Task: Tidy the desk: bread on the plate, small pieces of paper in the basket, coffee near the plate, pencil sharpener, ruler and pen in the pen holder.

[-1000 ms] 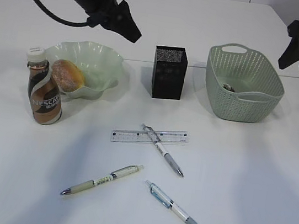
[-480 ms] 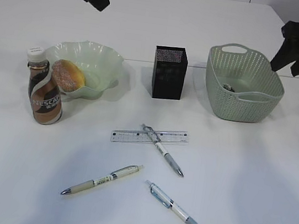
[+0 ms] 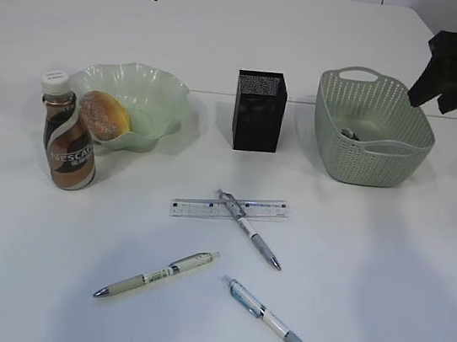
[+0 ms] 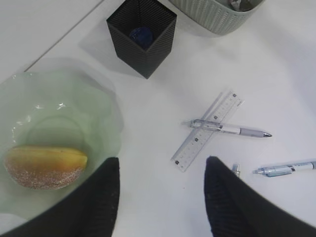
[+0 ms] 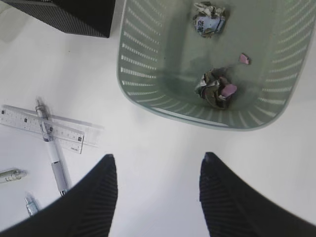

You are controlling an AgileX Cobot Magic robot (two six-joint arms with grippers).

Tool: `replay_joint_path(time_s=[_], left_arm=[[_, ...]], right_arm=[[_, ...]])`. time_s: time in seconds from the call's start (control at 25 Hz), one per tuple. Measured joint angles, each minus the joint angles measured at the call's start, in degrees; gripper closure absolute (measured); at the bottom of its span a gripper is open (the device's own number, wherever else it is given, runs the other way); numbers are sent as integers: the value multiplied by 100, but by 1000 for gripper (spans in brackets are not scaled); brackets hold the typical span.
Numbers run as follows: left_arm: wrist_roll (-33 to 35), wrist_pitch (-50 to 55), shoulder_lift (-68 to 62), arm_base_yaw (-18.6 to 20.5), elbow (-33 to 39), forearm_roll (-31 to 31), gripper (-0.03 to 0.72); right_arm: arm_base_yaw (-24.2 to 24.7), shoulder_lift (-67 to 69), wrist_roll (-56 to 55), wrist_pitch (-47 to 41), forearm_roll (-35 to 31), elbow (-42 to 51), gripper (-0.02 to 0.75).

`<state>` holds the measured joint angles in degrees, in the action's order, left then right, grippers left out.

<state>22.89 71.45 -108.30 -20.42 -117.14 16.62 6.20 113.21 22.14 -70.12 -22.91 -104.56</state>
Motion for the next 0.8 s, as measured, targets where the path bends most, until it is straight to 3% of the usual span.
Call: replay_joint_path(time_s=[0.4,0.8], left_arm=[[-209,10,233,-37,264,-1,300],[529,10,233,-883,552,-1,300]], right_arm=[[0,0,147,0,-101,0,311],[0,0,-257,-9,-123,0,311]])
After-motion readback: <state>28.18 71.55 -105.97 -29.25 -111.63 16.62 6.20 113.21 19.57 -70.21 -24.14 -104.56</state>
